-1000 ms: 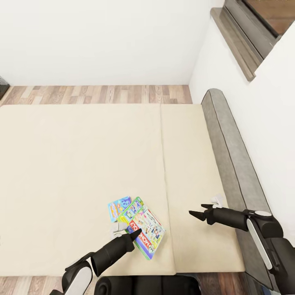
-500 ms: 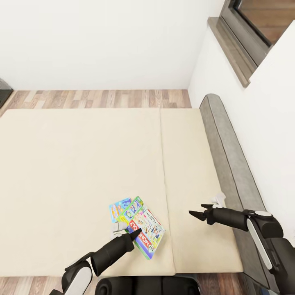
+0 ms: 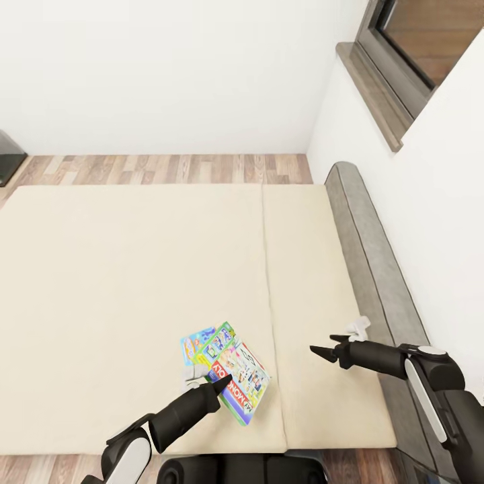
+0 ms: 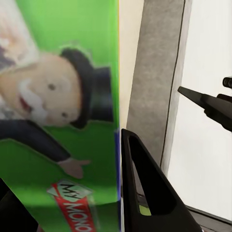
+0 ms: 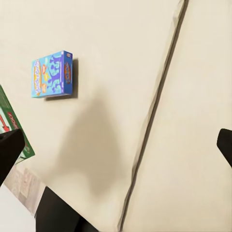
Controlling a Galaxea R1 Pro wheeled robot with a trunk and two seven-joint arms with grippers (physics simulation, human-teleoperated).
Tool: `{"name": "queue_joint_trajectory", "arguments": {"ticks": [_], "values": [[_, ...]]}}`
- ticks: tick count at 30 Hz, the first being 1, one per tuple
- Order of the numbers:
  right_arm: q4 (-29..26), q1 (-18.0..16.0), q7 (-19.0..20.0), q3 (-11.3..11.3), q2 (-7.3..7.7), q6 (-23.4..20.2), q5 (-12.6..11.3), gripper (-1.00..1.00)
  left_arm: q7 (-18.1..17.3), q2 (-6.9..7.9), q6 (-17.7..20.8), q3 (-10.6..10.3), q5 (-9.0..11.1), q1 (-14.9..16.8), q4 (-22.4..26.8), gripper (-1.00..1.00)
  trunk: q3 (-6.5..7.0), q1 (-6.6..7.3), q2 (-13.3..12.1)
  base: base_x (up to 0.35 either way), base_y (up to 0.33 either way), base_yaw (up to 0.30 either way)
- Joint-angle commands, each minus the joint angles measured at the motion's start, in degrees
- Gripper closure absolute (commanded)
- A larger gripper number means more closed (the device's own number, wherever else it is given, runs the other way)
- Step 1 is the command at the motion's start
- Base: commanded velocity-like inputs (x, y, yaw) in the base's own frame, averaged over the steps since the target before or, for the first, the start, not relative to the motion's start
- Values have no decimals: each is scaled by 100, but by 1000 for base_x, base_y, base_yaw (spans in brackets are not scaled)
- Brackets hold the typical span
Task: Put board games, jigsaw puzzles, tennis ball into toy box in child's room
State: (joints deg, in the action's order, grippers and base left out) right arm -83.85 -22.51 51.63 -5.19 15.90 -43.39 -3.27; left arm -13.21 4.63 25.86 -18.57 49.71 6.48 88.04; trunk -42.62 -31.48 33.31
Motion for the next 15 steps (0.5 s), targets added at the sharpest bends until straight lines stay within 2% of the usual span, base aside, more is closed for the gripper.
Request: {"name": "queue_joint_trajectory", "arguments": {"ticks": [1,15], "values": [[-3,-2,2,-3,1,-47,-32,-100,5,3,27,-1,39,2,3,100,23,20,-36,0,0,0],[-35,0,18,-5,1,-47,-30,-100,9,3,25,3,31,2,3,100,405,328,-598,0,0,0]]}}
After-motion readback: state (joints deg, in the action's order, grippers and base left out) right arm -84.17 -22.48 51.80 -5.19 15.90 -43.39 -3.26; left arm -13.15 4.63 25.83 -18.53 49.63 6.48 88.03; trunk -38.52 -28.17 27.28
